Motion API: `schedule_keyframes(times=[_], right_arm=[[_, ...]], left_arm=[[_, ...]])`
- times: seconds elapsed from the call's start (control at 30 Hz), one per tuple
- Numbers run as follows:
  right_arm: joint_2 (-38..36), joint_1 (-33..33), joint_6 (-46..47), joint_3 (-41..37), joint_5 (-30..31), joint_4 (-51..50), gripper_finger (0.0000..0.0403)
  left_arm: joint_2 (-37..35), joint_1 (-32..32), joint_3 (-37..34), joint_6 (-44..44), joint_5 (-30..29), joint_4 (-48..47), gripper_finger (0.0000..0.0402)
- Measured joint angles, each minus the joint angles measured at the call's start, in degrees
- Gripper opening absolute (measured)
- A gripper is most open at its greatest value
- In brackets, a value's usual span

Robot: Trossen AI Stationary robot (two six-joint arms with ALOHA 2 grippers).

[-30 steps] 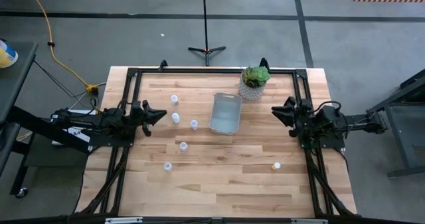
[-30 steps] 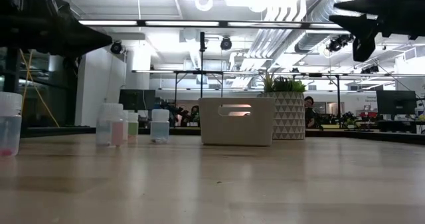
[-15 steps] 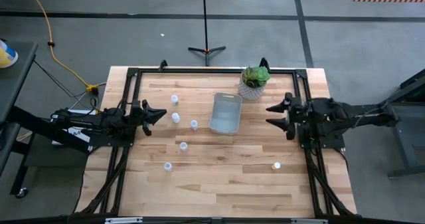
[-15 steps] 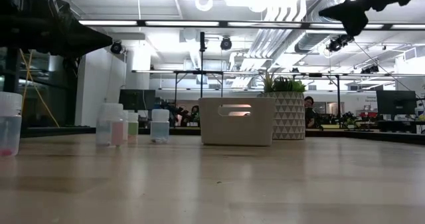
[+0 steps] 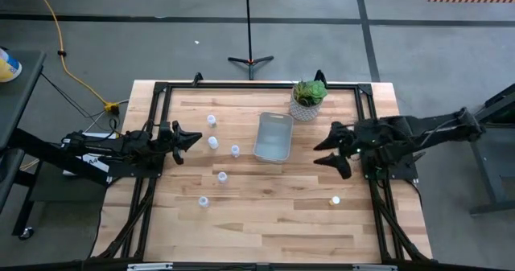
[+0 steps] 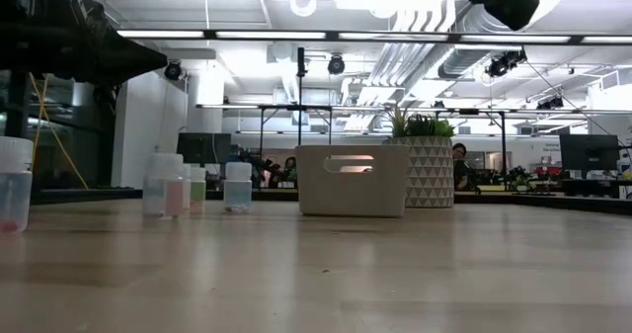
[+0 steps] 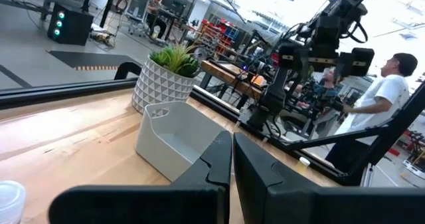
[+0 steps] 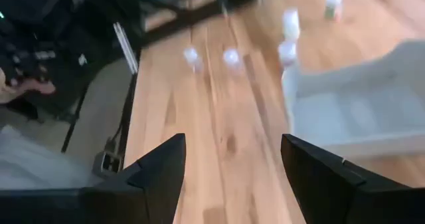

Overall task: Pick and place pill bottles into a basket
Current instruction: Put the yellow pill bottle into the white bin

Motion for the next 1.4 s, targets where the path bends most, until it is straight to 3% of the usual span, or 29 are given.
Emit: schedule_keyframes(times=[0.37,0.63,1.0,1.4], right_arm=[[13.5,10.1,12.1,8.4,-0.3,-18.6,0.0238],[20.5,15.8,17.3,8.7,0.4,-21.8,0.0238],[27.2,21.3,18.5,8.7,-4.4,-24.0,0.0238],[33.0,25.3,19.0,8.7,-1.0,-26.1,0.0238]], left_arm=[[0.0,0.0,0.0,0.0,0.0,0.0,0.0051],[0.0,0.0,0.0,3.6,0.1,0.0,0.0051],[0.0,0.0,0.0,4.2,0.2,0.0,0.0051],[0.0,0.0,0.0,5.9,0.2,0.0,0.0051]])
